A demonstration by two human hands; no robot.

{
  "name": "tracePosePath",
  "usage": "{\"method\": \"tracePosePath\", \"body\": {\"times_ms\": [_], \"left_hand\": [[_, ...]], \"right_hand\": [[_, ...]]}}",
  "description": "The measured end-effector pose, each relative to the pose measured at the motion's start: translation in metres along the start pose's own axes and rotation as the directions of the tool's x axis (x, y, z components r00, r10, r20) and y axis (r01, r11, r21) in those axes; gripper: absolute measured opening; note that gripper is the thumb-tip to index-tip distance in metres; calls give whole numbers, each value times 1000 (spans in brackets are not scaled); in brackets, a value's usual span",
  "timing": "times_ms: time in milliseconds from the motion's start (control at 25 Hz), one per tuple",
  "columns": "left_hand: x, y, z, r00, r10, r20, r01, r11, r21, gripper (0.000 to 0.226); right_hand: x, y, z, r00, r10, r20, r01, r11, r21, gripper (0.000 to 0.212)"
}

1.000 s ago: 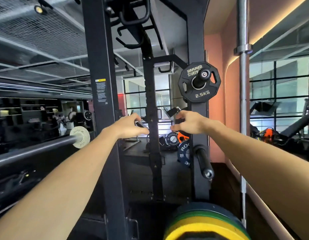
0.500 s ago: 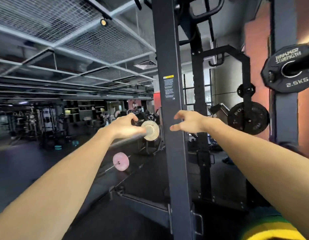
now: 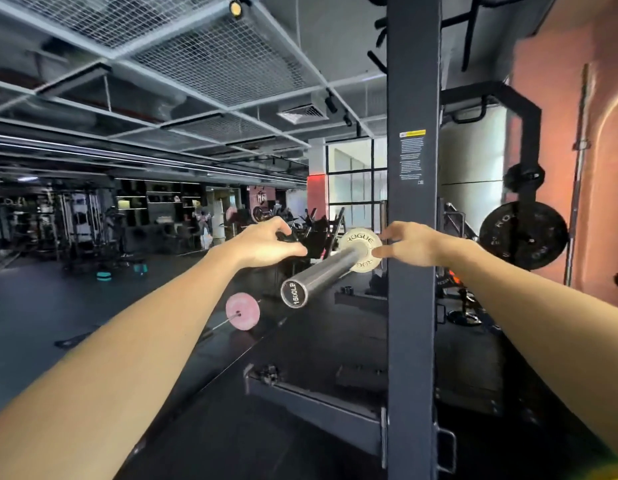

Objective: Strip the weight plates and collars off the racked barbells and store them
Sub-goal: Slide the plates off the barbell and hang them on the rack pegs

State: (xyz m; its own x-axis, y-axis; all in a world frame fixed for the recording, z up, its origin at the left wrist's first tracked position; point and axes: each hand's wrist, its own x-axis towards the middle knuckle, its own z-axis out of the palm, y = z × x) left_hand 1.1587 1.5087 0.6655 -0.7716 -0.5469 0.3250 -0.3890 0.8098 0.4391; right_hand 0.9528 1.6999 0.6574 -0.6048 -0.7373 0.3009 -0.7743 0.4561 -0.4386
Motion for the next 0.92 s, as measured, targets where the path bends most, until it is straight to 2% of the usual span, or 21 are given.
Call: {"method": "tracePosePath", "body": {"times_ms": [400,560,640,760,840,920], "left_hand": [[143,-37,63,991,121,59,-119,992,-29,48],[221,-34,95,984,153,94,-156,988,17,49],[257,-33,117,978,165,126,-168,986,16,52],[300,-38,152,975,161,151,-153,986,-64,58],[317,-39,171,980,152,131,-123,970,-210,60],[332,-38,188,981,159,110,-119,945,-306,49]], "right_hand": [[105,55,23,982,161,-95,-171,979,-110,54],[162,80,34,980,192,-61,-198,971,-136,53],[191,93,45,975,216,-42,-220,968,-123,43],[227,109,66,969,244,-26,-245,968,-49,27],[242,111,81,975,224,-6,-224,975,10,38],[254,111,96,972,234,-8,-232,967,110,37]]}}
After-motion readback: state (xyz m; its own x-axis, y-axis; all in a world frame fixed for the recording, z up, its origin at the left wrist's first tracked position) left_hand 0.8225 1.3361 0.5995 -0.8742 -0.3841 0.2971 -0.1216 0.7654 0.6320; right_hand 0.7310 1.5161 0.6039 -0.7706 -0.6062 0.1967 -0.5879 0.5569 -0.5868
